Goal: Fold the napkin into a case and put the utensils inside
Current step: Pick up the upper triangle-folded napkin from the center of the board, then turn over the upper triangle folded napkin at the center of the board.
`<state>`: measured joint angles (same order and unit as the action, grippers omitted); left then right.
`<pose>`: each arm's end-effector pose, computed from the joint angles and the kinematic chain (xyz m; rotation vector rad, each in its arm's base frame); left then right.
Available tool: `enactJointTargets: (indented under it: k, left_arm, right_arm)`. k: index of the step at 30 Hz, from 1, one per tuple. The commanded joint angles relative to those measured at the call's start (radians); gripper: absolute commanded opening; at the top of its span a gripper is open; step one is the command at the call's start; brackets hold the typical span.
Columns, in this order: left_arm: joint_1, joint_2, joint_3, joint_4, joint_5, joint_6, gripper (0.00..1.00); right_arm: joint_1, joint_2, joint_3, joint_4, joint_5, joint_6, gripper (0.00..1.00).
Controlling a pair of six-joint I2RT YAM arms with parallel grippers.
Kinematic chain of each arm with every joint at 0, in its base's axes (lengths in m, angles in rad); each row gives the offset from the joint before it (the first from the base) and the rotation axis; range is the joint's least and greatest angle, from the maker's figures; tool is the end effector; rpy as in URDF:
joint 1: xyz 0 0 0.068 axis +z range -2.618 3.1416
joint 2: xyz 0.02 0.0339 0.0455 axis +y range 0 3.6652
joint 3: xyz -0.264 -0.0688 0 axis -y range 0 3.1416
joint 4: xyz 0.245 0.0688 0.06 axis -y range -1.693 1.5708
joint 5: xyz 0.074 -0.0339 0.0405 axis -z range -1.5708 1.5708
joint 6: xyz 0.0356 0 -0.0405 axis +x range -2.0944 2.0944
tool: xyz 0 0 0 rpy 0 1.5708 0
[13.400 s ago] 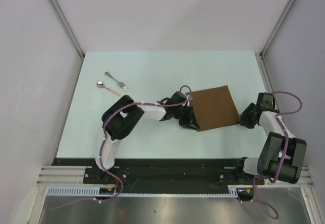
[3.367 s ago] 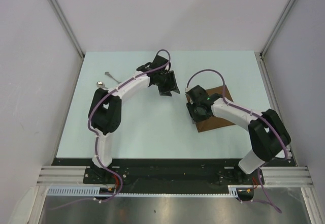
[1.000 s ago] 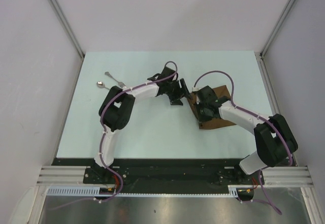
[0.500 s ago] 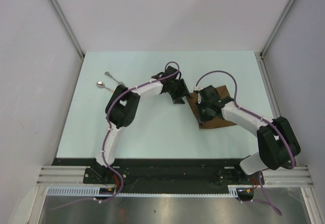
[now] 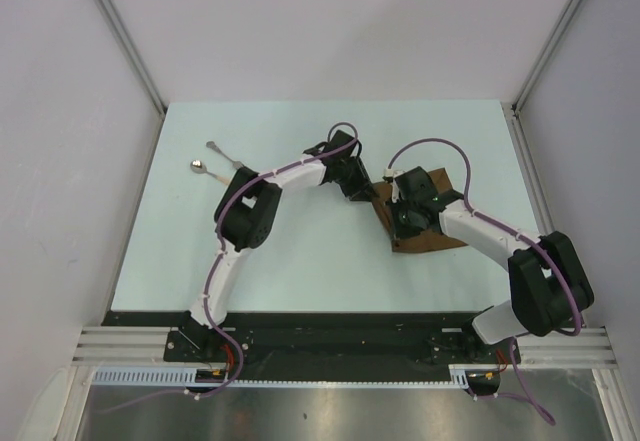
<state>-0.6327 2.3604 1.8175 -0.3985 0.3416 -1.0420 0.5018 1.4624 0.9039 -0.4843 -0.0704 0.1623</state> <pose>0.4055 -0.3121 0.1373 -0.4145 2.7695 -0.9989 0.2497 0.1398 0.2024 -0.4719 2.6044 0.3213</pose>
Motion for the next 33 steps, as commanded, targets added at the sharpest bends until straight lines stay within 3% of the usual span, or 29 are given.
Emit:
enactJointTargets:
  k: [1, 6, 9, 15, 22, 27, 33]
  left_arm:
    - [0.002, 0.034, 0.023, -0.033, -0.035, 0.009, 0.3]
    - [0.028, -0.012, -0.003, -0.03, -0.075, 0.059, 0.15]
    - [0.042, -0.035, -0.024, -0.031, -0.101, 0.105, 0.0]
    - [0.07, -0.153, -0.136, -0.028, -0.153, 0.201, 0.0]
    - [0.163, -0.358, -0.377, -0.04, -0.19, 0.321, 0.0]
    - [0.186, -0.478, -0.423, -0.083, -0.254, 0.404, 0.0]
    - [0.174, -0.497, -0.412, -0.092, -0.262, 0.392, 0.0]
  right_arm:
    - [-0.005, -0.037, -0.003, 0.032, -0.026, -0.01, 0.0]
    - [0.035, -0.027, -0.011, 0.041, -0.032, 0.002, 0.0]
    - [0.063, -0.02, -0.014, 0.049, -0.032, 0.02, 0.0]
    - [0.17, 0.016, -0.005, 0.091, -0.08, 0.092, 0.0]
    - [0.303, 0.108, 0.021, 0.248, -0.208, 0.203, 0.0]
    - [0.336, 0.191, 0.027, 0.371, -0.322, 0.27, 0.0]
    - [0.328, 0.182, 0.017, 0.447, -0.433, 0.31, 0.0]
